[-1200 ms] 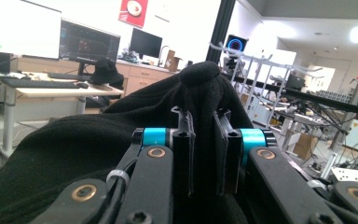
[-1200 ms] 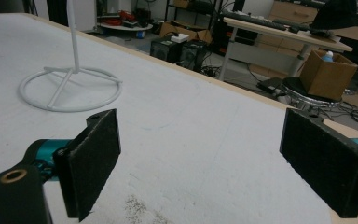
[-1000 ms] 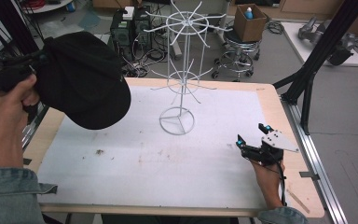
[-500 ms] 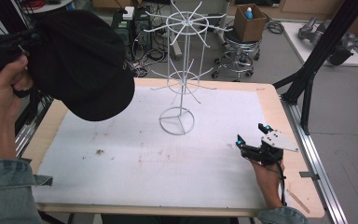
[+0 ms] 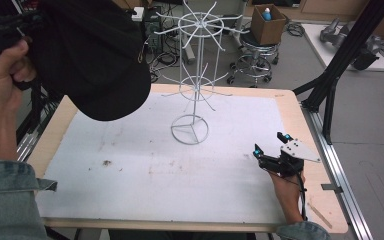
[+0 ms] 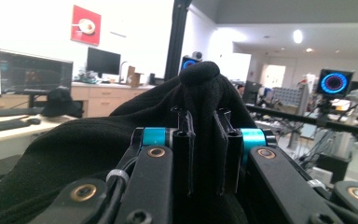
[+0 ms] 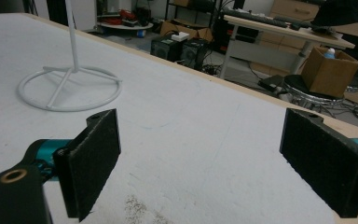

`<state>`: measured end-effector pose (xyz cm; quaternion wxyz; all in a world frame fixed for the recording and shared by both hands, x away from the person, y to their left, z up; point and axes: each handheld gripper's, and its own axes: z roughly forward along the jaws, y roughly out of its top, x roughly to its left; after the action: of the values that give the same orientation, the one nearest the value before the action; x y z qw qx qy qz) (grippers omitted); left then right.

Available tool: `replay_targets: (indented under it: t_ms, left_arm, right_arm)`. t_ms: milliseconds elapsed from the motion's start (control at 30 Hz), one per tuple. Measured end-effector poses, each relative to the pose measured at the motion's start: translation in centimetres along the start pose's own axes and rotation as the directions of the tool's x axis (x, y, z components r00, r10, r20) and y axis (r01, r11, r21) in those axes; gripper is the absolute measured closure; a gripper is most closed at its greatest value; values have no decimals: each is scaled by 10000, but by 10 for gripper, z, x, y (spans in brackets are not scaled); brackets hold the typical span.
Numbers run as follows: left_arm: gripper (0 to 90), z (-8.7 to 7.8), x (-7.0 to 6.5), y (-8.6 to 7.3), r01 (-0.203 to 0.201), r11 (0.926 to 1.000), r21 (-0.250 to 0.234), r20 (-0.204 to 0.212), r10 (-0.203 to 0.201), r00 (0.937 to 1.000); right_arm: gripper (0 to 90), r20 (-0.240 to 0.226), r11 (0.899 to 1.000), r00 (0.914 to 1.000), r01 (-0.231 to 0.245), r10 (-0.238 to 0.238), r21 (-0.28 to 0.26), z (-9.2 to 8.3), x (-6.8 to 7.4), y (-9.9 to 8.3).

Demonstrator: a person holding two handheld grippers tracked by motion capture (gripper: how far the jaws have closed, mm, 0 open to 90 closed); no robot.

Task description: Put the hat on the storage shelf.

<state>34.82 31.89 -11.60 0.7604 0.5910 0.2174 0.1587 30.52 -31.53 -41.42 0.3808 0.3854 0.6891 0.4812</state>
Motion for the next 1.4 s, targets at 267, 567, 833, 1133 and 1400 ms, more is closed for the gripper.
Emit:
replay_targets:
  t_ms: [267,567,833,1133,1400]
  left_arm:
    - [799,10,-5,17,7,9999,-165,333,-1,9994]
    - [799,18,1,22,366,9985,-414,615,-340,9975]
    - [798,29,8,28,581,9967,-568,765,-537,9956]
    - [798,55,16,35,690,9969,-369,933,-653,9935]
    - [795,82,30,26,1034,9946,-24,923,-1027,9904]
  right_arm:
    - [116,-32,10000,10000,-81,81,31,1,0,0]
    - [116,-62,10000,10000,-58,58,60,1,0,-1]
    - [116,-94,9999,9999,-66,67,141,2,-1,-1]
    - [116,-83,9999,9999,-86,87,140,2,-1,-1]
    - [115,-178,9998,9998,-99,103,182,2,-1,-2]
